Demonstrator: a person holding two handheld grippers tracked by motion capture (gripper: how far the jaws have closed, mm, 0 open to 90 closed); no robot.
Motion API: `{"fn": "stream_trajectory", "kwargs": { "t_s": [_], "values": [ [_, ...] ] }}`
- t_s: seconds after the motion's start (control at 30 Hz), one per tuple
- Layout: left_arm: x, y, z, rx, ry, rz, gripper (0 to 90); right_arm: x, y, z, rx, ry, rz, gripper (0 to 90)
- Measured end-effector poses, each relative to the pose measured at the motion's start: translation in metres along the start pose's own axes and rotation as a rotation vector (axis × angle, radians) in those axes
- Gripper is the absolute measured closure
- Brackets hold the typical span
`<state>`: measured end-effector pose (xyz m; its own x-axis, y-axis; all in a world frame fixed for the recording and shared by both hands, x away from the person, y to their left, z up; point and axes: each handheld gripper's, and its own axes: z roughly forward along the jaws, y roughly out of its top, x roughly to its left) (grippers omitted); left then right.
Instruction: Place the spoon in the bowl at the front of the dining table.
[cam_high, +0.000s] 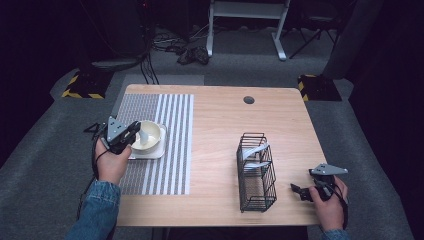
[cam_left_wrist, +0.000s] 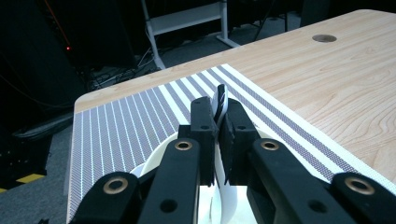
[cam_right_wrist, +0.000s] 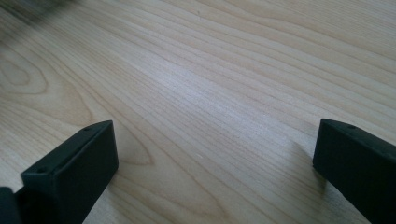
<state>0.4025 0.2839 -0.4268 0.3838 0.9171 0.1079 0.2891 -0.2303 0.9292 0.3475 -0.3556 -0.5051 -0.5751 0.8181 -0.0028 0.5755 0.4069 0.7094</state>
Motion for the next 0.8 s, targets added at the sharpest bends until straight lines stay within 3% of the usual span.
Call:
{"fn": "stream_trajectory", "kwargs": {
  "t_s": [0.23,0.43,0.8],
  "values": [
    [-0.008,0.001,0.001,0.007,-0.025,0.004,82.7,0.000,0.000,0.000,0.001,0.000,0.000,0.0],
    [-0.018,-0.001,0.003,0.005,-0.054,-0.020,78.8,0.001,0.000,0.000,-0.001,-0.005,0.005,0.0],
    [-0.042,0.006,0.004,0.006,-0.109,0.000,72.1,0.001,0.000,0.000,-0.001,-0.005,0.004,0.0]
  ]
}}
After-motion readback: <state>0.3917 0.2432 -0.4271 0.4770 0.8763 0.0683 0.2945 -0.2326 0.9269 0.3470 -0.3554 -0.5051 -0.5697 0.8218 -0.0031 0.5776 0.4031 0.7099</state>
